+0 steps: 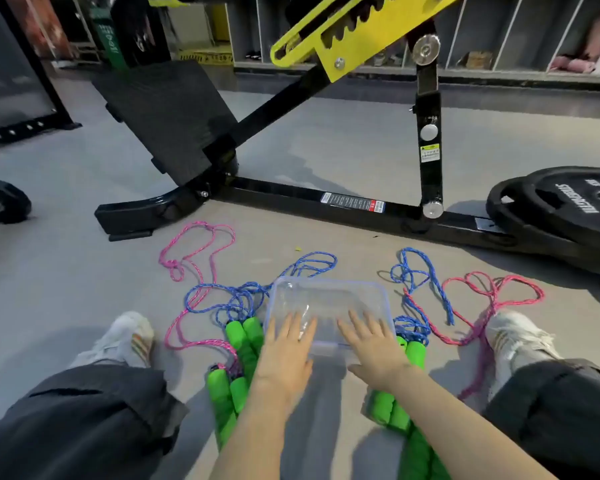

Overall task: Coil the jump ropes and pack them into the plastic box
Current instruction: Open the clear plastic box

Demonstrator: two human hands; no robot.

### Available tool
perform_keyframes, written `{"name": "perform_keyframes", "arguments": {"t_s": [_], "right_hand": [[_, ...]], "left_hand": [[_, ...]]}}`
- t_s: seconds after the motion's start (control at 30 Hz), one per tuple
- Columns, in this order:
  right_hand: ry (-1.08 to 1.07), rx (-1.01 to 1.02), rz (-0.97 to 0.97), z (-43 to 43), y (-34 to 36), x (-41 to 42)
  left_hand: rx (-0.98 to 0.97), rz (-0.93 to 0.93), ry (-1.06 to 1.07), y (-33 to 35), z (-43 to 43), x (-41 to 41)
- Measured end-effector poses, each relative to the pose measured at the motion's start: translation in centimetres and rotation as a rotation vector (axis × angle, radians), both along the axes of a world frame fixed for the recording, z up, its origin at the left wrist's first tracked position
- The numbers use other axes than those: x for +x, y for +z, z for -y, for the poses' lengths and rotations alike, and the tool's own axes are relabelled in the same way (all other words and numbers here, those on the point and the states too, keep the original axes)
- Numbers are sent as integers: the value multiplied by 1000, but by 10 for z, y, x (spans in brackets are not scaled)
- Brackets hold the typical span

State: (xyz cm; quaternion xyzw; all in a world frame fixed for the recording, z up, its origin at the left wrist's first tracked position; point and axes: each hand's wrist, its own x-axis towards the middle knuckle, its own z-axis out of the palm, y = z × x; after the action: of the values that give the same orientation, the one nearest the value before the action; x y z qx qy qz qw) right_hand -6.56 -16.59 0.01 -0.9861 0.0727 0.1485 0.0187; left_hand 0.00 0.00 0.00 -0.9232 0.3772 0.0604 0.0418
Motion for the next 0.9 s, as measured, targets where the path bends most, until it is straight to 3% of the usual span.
{"name": "perform_keyframes", "arguments": {"t_s": [0.1, 0.17, 0.33, 0.53, 0.9], "right_hand": [[42, -98, 64, 6, -10, 2], [77, -117, 172, 9, -23, 4], [190, -196, 220, 15, -24, 1], [280, -205, 203, 30, -34, -18], [370, -354, 240, 12, -20, -18]], "left_hand": [[46, 16, 33, -5, 2, 1], [-59, 112, 5, -15, 2, 0], [-147, 211, -43, -37, -2, 2], [-298, 286, -73, -52, -14, -13], [-353, 331, -134, -60, -14, -11]]}}
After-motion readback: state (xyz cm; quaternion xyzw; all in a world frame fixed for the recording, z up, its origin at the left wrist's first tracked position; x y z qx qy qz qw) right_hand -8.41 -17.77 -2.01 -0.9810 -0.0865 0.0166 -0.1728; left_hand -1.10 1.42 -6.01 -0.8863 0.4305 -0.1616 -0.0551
